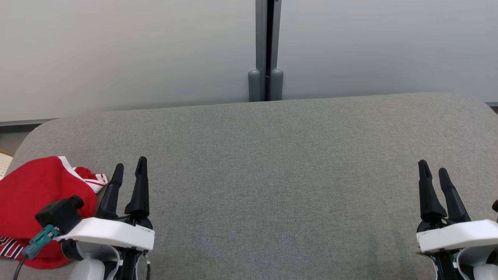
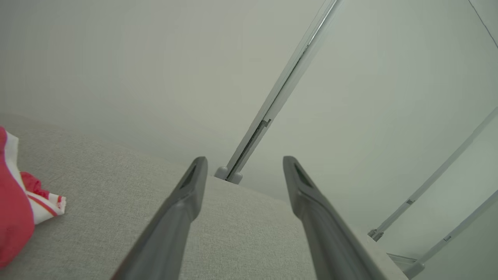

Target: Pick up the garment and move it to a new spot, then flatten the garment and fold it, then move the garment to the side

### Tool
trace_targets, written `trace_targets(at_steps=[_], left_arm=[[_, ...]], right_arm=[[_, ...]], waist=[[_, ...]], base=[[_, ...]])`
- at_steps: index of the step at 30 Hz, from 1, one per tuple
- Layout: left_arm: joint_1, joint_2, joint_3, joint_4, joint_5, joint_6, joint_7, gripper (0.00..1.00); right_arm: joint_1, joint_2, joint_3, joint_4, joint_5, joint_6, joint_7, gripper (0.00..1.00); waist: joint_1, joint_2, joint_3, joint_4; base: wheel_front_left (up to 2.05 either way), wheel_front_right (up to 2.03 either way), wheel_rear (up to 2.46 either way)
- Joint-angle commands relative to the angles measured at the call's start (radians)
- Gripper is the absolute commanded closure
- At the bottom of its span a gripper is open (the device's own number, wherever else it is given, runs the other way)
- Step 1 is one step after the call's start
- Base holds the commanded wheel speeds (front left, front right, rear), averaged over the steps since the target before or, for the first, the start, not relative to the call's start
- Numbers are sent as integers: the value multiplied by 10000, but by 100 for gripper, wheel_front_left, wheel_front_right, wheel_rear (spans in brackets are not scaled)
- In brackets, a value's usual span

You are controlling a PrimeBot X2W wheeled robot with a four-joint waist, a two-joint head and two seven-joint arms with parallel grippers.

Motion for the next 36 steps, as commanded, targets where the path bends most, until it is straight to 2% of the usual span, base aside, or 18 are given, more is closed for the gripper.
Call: trace_targets(at_steps=[1,16,36], left_arm=[[-135,113,-28,-66,323,43,-65,0],[-44,217,-226,298,2202,239,-466,0],[-111,361,-450,1084,3999,536,-919,0]], right_arm=[[-49,-85,26,-130,-324,3,-87,0],[156,18,78,-178,-2310,3,-44,0],[330,74,198,-179,-4237,3,184,0]], waist=[[0,0,-6,1],[0,0,-89,37],[0,0,-207,85]], base=[[0,0,0],[0,0,0],[0,0,0]])
